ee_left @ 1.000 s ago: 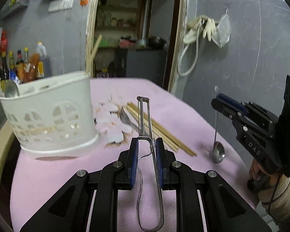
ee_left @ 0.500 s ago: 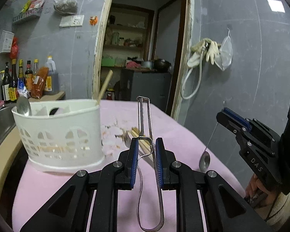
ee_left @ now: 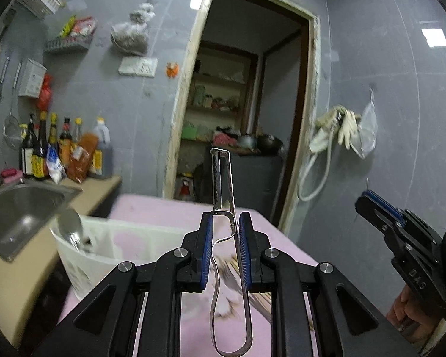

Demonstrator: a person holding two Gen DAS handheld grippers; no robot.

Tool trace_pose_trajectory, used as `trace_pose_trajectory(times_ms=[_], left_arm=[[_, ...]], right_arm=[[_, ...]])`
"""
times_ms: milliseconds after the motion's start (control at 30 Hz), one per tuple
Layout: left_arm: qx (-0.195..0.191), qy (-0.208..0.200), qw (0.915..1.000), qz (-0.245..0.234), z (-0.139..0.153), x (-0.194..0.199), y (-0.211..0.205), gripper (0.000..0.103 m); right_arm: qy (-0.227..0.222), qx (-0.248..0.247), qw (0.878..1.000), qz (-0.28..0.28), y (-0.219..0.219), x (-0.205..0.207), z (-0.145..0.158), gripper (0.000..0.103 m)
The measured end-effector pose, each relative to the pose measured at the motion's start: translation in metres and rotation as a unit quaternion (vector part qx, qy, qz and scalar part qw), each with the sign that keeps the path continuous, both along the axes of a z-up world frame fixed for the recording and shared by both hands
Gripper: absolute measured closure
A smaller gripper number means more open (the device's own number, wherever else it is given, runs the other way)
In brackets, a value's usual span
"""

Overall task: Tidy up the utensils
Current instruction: 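Lift the tongs with the left gripper while the right gripper carries the spoon to the basket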

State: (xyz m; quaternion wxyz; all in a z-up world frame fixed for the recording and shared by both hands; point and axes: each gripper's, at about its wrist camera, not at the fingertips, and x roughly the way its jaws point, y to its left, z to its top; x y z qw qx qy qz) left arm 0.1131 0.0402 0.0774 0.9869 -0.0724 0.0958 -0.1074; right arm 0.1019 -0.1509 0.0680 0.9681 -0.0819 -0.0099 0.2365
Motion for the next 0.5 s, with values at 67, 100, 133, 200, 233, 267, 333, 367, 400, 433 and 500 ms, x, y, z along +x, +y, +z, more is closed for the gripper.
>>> trace_pose_trajectory(times_ms=[67, 100, 133, 200, 233, 267, 333, 367, 400, 433, 500], left_arm=[[0.0, -0.013, 0.9999, 0.01, 0.01, 0.004, 0.012, 0.089], [0.0, -0.019, 0.9997, 0.014, 0.013, 0.005, 0.017, 0.089], [-0.001, -0.027, 0.9994, 0.022, 0.018, 0.008, 0.025, 0.089], [-0.007, -0.035, 0.9988, 0.033, 0.024, 0.011, 0.038, 0.089], [-0.011, -0.041, 0.9984, 0.039, 0.028, 0.013, 0.045, 0.089], [-0.014, -0.047, 0.9977, 0.046, 0.031, 0.015, 0.053, 0.089], [-0.017, -0.058, 0.9964, 0.06, 0.038, 0.018, 0.067, 0.089], [-0.019, -0.062, 0.9957, 0.067, 0.04, 0.02, 0.075, 0.089], [-0.025, -0.068, 0.9946, 0.074, 0.044, 0.023, 0.085, 0.089], [-0.029, -0.072, 0.9939, 0.079, 0.045, 0.024, 0.091, 0.089], [-0.044, -0.078, 0.9921, 0.088, 0.048, 0.027, 0.108, 0.089]], right_arm=[[-0.005, 0.006, 1.0, 0.013, 0.008, 0.003, 0.009, 0.092], [-0.009, 0.009, 1.0, 0.02, 0.012, 0.005, 0.015, 0.092], [-0.013, 0.012, 0.999, 0.027, 0.017, 0.006, 0.02, 0.092], [-0.021, 0.019, 0.999, 0.04, 0.027, 0.009, 0.029, 0.092], [-0.026, 0.022, 0.998, 0.047, 0.033, 0.011, 0.034, 0.092], [-0.029, 0.026, 0.998, 0.054, 0.039, 0.012, 0.039, 0.092], [-0.035, 0.033, 0.997, 0.068, 0.05, 0.017, 0.048, 0.092], [-0.038, 0.036, 0.996, 0.075, 0.057, 0.019, 0.052, 0.092], [-0.04, 0.039, 0.995, 0.081, 0.062, 0.022, 0.056, 0.092], [-0.04, 0.043, 0.994, 0.088, 0.068, 0.025, 0.06, 0.092], [-0.041, 0.051, 0.993, 0.1, 0.078, 0.03, 0.065, 0.092]])
